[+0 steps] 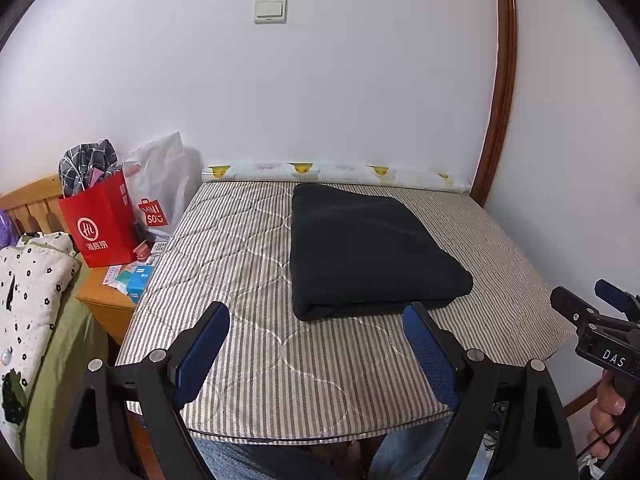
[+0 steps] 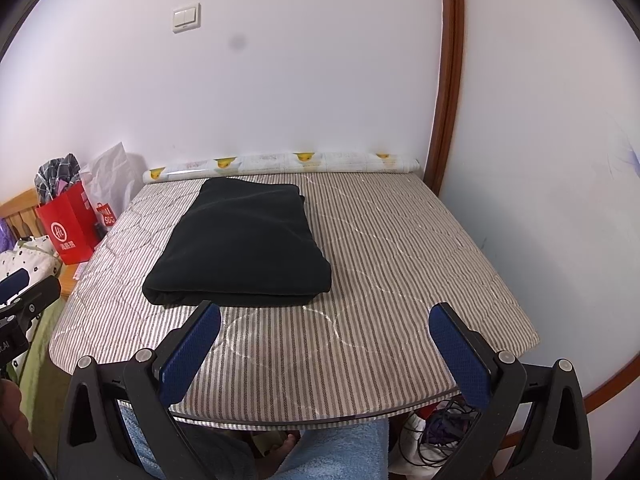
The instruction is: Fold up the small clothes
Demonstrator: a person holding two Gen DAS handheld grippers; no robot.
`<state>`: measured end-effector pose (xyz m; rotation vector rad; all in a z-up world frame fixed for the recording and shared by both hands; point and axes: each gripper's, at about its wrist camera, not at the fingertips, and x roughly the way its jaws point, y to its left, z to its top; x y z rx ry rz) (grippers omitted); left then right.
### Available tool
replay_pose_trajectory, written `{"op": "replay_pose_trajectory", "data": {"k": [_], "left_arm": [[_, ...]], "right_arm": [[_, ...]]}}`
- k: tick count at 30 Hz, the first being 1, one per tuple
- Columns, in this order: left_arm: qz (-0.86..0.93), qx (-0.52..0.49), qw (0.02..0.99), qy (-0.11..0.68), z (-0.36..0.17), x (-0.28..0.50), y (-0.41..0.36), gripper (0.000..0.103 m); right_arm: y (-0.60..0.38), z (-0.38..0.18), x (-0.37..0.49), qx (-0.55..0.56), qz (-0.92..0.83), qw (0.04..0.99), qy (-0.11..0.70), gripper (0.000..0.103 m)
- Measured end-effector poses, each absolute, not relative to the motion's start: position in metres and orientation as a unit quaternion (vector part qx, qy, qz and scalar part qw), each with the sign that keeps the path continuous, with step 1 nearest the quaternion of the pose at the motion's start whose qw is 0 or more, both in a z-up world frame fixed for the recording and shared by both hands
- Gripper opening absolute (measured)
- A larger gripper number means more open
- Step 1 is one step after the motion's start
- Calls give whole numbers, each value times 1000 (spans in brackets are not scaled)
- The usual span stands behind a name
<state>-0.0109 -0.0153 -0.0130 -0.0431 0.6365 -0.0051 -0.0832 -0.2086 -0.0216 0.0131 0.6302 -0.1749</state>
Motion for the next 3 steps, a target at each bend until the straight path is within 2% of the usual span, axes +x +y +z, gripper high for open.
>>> {"op": "replay_pose_trajectory", "data": {"k": [3], "left_arm": [[-1,-19,950,312,-12,-10,-15,88]], "right_arm": [[-209,-21,-83,6,-86,947,309,102]]}}
